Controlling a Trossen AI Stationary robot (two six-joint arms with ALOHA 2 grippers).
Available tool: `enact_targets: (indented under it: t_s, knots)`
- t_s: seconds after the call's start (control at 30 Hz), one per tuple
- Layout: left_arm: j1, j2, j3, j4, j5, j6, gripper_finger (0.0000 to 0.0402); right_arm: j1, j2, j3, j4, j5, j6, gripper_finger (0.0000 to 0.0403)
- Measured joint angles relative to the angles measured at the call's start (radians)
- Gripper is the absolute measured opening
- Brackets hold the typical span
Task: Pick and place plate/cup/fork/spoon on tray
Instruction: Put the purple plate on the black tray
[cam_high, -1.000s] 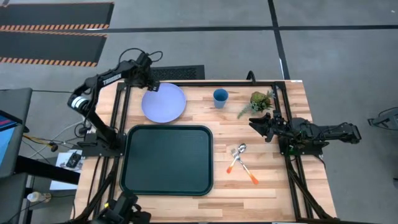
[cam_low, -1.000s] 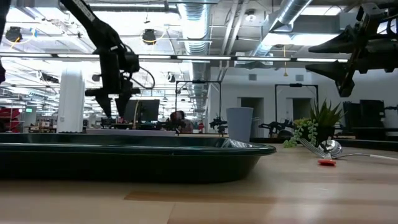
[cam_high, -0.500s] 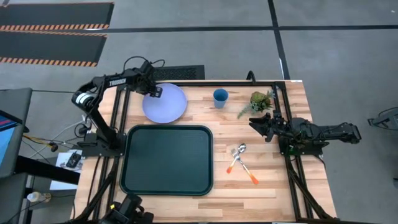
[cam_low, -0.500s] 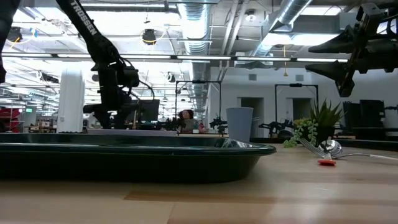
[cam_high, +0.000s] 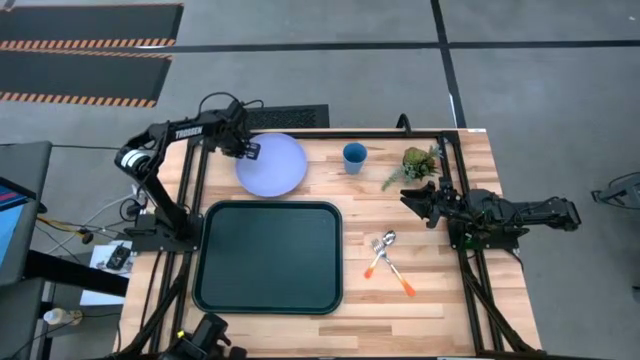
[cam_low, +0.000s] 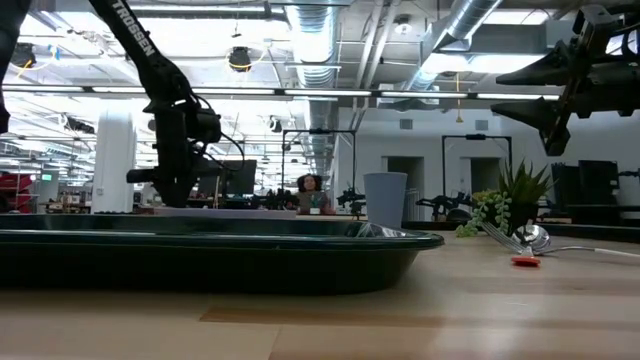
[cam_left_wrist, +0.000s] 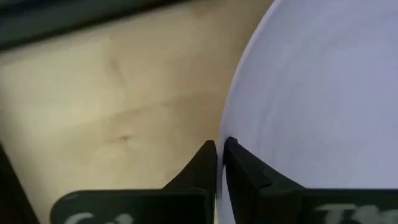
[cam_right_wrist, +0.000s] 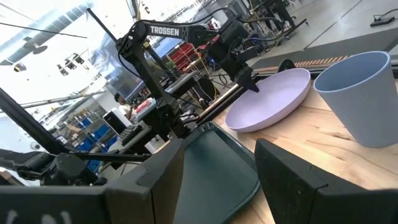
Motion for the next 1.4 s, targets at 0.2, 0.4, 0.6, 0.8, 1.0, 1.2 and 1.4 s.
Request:
enact_targets:
  t_s: [0.2,0.4,0.6,0.8,1.0,1.2,1.4]
  knots:
    - [-0.02,-0.047,0.05,-0.125,0.069,-0.028,0.0,0.0,0.0,0.0,0.0,0.001,0.0,0.0224]
    - [-0.088,-0.198,0.053,-0.237,0.152,-0.049,0.0,0.0,0.0,0.0,0.0,0.001,0.0,0.0224]
    - [-0.263,-0.413,0.042,-0.35,0.168,-0.089,0.0,0.0,0.0,0.0,0.0,0.001,-0.006,0.0224]
    - [-0.582,-0.562,-0.019,-0.282,0.133,-0.344,0.0,0.0,0.0,0.0,0.0,0.001,-0.008,0.0224]
    - [-0.89,-0.545,-0.101,-0.176,-0.048,-0.579,0.0,0.0,0.0,0.0,0.0,0.001,-0.009,0.0224]
    - [-1.047,-0.463,-0.139,-0.077,-0.087,-0.721,0.0,0.0,0.0,0.0,0.0,0.001,-0.009,0.0224]
    - [-1.142,-0.324,-0.139,-0.024,-0.085,-0.781,0.0,0.0,0.0,0.0,-0.001,0.001,-0.009,0.0224]
